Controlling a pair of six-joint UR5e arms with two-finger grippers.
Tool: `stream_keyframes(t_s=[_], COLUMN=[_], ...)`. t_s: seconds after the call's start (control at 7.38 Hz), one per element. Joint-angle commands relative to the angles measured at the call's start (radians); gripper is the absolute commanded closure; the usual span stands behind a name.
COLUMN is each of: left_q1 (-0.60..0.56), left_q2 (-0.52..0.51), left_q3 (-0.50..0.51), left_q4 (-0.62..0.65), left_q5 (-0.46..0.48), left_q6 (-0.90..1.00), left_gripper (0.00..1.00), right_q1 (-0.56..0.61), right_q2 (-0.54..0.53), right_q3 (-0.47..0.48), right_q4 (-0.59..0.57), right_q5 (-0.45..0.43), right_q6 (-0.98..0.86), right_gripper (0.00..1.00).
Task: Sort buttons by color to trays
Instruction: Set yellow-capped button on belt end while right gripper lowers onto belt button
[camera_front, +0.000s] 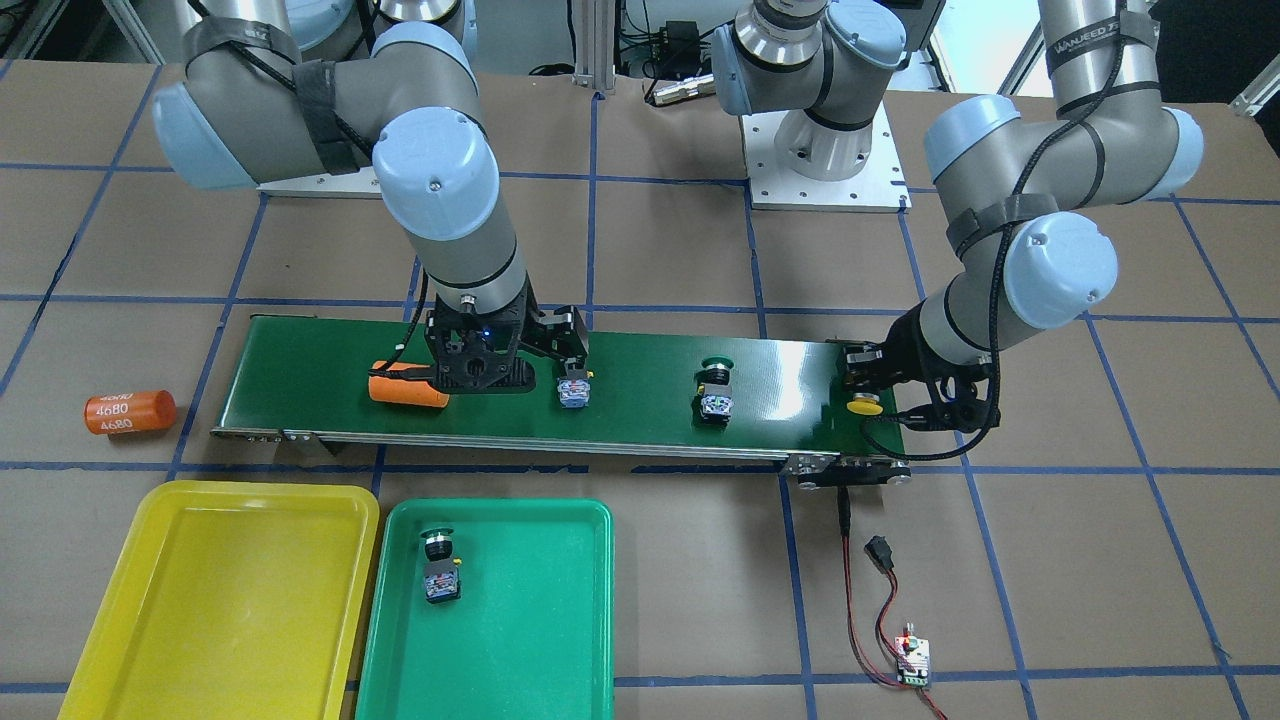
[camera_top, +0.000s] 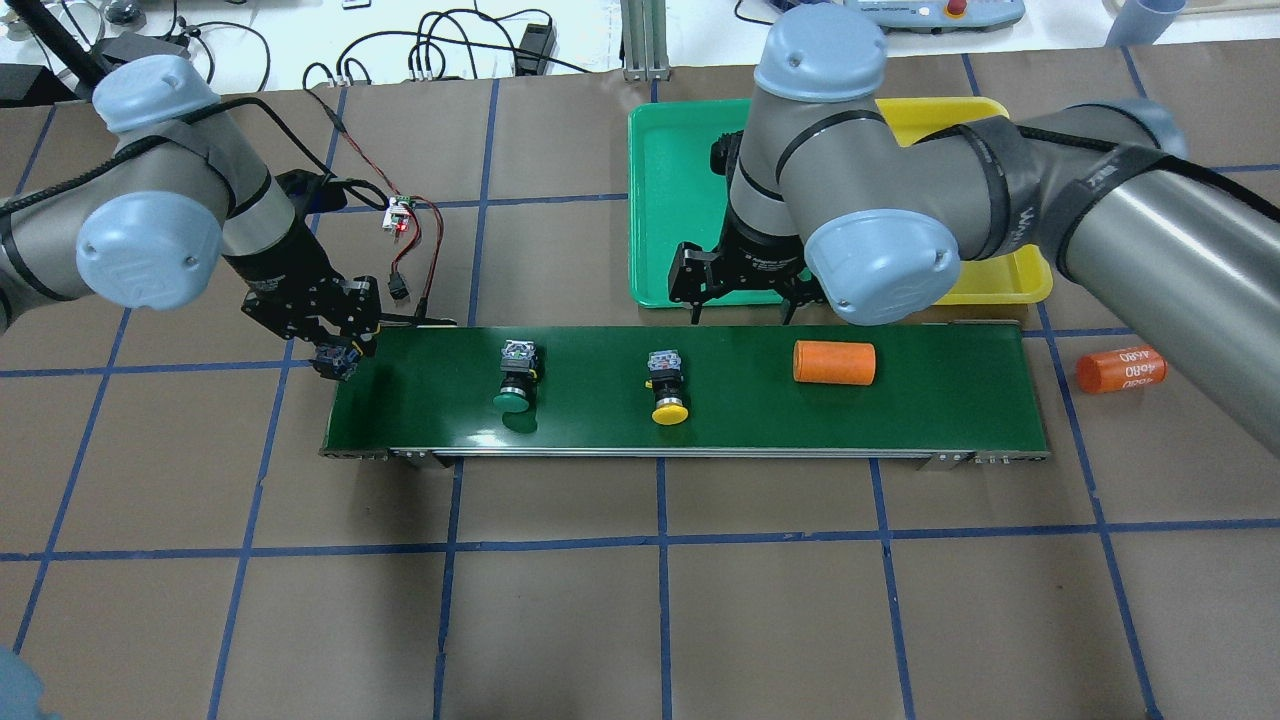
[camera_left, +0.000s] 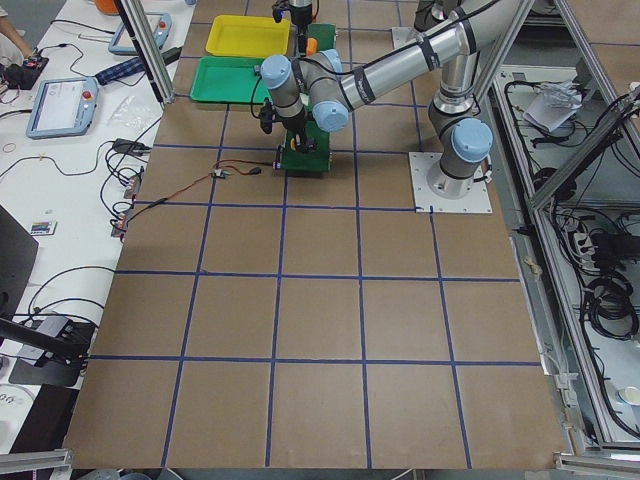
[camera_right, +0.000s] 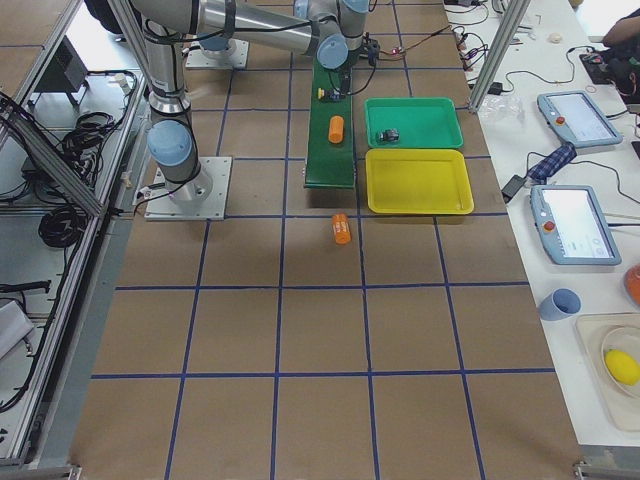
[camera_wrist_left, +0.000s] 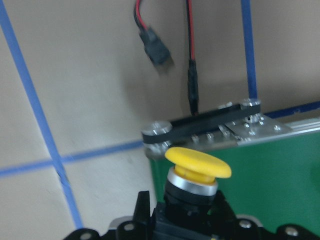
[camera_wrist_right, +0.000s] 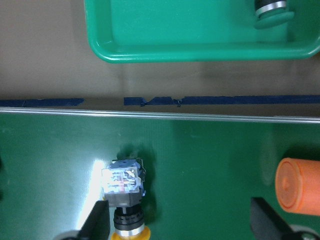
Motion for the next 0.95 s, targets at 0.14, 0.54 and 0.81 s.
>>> stream_keyframes(t_s=[0.14,0.54,0.81], left_q1=[-0.022,-0.027,-0.039], left_q2=[-0.021,-0.028,-0.025], left_q3=[-0.037,-0.022,-0.028], left_q4=[0.092,0.153,0.154], left_q5=[-0.030,-0.033,-0.038], left_q6=[-0.102,-0.102,-0.114], left_gripper=[1.00,1.00,0.00], right_q1=[0.051,0.044,0.037], right_q2=[0.072,0.080,0.077], right_q3=[0.011,0.042,0.053], right_q4=[-0.037,-0.029,-0.022], right_q5=[-0.010,-0.050,-0.048], right_q6=[0.040,0.040,0.043], right_gripper=[0.00,0.33,0.87])
